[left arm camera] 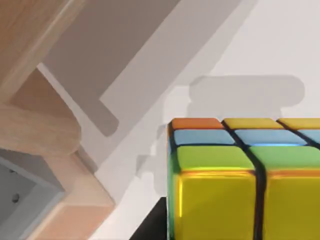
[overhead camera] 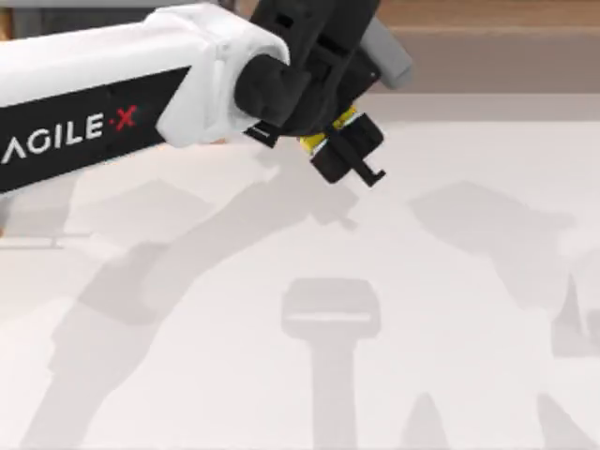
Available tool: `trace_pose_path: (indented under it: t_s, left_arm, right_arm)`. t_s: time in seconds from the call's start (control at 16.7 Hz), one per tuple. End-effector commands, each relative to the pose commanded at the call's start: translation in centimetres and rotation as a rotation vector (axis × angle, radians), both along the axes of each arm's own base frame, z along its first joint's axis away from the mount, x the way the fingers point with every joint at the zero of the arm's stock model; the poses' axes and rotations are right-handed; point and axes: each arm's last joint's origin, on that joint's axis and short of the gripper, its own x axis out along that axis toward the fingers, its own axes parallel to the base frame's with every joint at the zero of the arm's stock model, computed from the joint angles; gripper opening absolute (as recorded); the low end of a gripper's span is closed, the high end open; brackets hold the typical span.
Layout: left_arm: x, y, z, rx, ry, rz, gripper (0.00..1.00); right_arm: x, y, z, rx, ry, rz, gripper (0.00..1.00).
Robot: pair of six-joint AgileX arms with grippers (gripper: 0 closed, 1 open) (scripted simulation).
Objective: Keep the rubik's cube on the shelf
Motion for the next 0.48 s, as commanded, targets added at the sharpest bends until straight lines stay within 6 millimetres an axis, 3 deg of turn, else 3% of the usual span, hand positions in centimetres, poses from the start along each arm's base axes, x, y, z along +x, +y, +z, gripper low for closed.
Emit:
trace_pose_path:
  t_s: [0.24,0.48]
  left_arm:
    - [-7.5,-7.9,-0.9,-0.144,-0.207,-0.162,0.00]
    - [-14.1,-13.1,-0.3,-0.405,-0.375,-0.235,0.00]
  right_arm:
    - [0.0,0.0,0.0,0.000,0.000,0.000,1.00]
    - [0.0,0.0,0.0,0.000,0.000,0.000,1.00]
